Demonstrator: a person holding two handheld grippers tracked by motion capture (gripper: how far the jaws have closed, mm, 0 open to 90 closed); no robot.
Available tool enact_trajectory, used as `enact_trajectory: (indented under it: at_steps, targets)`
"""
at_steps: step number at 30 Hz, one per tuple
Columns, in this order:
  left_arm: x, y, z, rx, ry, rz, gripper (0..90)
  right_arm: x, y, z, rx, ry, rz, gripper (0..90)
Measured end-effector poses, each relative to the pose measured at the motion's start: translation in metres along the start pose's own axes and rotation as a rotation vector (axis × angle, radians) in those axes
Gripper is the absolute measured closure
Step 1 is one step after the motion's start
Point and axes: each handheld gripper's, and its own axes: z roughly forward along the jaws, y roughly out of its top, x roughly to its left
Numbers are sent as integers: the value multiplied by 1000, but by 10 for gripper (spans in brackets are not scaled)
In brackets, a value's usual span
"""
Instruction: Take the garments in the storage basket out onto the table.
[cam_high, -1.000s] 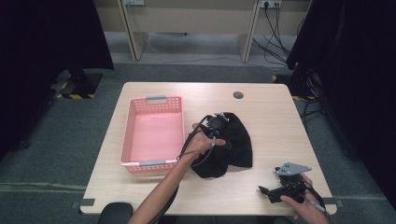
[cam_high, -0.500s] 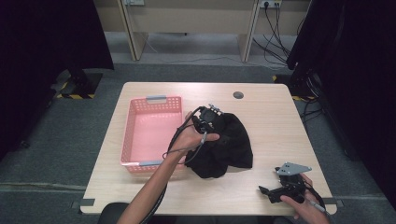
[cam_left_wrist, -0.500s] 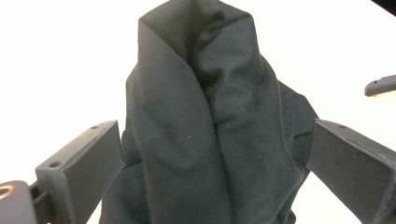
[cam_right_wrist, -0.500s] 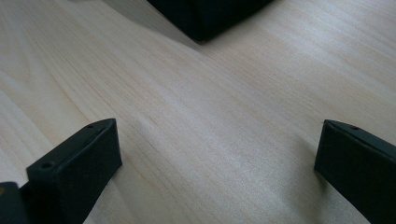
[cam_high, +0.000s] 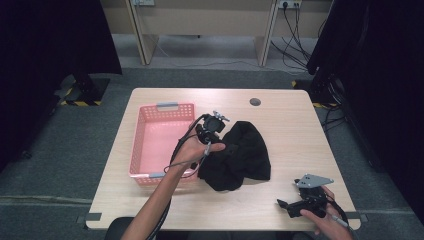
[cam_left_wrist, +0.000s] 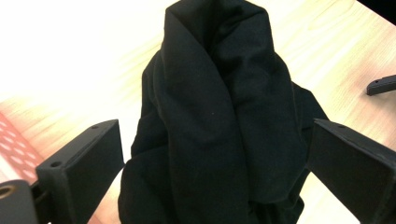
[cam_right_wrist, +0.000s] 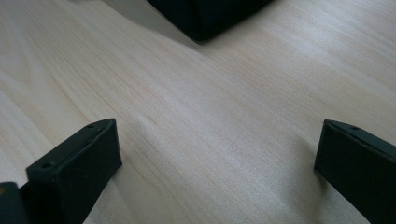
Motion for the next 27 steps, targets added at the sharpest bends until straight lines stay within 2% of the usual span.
enact_trajectory:
  at_steps: [8,17,27]
  targets:
    - [3,-7,-7,-29,-8,-7,35,0,0,0,0,0,0,6]
    - [7,-16,-18,-83,-8,-15,35,0,0,0,0,0,0,6]
    - [9,-29,-25,-128,-29,-20,33,0,0,0,1,0,0,6]
